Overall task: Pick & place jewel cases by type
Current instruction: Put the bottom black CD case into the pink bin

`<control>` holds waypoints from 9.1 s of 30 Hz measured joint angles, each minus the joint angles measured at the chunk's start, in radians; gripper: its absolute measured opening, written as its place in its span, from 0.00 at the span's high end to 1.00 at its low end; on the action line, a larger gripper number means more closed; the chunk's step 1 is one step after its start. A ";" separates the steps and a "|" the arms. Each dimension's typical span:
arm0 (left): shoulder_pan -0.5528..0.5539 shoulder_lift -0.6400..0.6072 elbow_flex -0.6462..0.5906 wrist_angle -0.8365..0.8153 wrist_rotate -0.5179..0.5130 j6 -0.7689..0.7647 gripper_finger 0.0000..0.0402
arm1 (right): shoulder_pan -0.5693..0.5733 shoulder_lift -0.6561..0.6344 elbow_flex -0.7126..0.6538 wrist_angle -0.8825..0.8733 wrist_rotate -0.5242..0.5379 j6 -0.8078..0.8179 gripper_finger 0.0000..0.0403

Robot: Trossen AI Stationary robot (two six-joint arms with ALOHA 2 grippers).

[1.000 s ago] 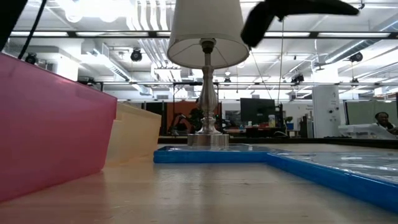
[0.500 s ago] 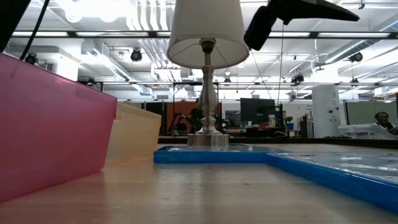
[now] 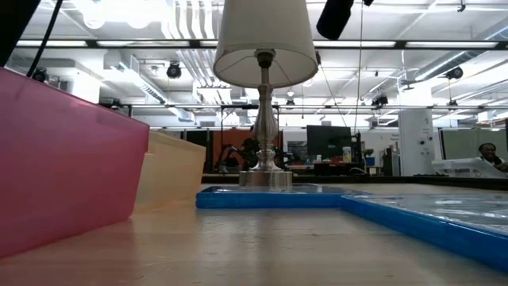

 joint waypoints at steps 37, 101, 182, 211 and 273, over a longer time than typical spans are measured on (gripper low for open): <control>0.007 -0.005 -0.003 0.002 0.093 0.054 0.66 | -0.001 0.283 -0.003 0.124 -0.042 0.056 0.98; 0.028 -0.111 -0.004 -0.175 0.037 0.085 0.66 | -0.636 0.125 -0.116 -0.238 0.047 -0.760 0.98; 0.125 -0.118 -0.397 0.123 -0.094 -0.760 0.66 | -0.747 -0.769 -0.177 -0.550 0.206 0.433 0.98; 0.164 0.040 -0.244 -0.010 -0.124 -0.962 0.66 | -0.747 -0.758 -0.177 -0.614 0.504 0.359 0.98; 0.240 0.301 0.191 -0.512 0.117 -1.011 1.00 | -1.093 -0.747 -0.327 -0.550 0.299 -0.038 0.26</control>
